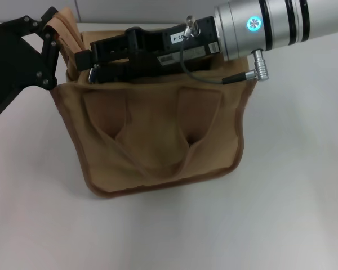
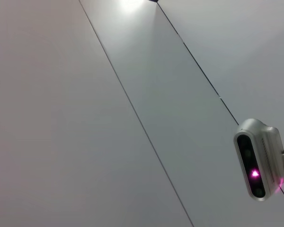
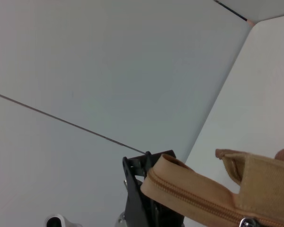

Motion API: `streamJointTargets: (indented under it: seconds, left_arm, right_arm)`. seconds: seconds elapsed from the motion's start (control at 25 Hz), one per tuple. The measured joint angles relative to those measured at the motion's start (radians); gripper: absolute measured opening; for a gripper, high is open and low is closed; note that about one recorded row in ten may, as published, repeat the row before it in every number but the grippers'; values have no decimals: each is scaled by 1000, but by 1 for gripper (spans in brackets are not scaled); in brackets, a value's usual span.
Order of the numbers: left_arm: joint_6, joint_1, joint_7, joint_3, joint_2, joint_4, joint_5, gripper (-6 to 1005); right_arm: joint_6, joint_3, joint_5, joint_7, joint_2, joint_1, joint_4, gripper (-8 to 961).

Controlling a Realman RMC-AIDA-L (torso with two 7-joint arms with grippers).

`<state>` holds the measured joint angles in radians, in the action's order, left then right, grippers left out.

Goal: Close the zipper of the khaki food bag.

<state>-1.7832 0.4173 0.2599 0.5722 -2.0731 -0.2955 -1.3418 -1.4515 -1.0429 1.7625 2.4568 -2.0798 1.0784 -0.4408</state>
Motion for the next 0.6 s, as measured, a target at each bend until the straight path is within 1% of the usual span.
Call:
streamJointTargets:
  seconds: [0.6]
  left_arm:
    - [-22,4,27,-2,2,-1,2,23]
  right_arm:
    - [14,0,-8,-14,-3,-9,-1,705]
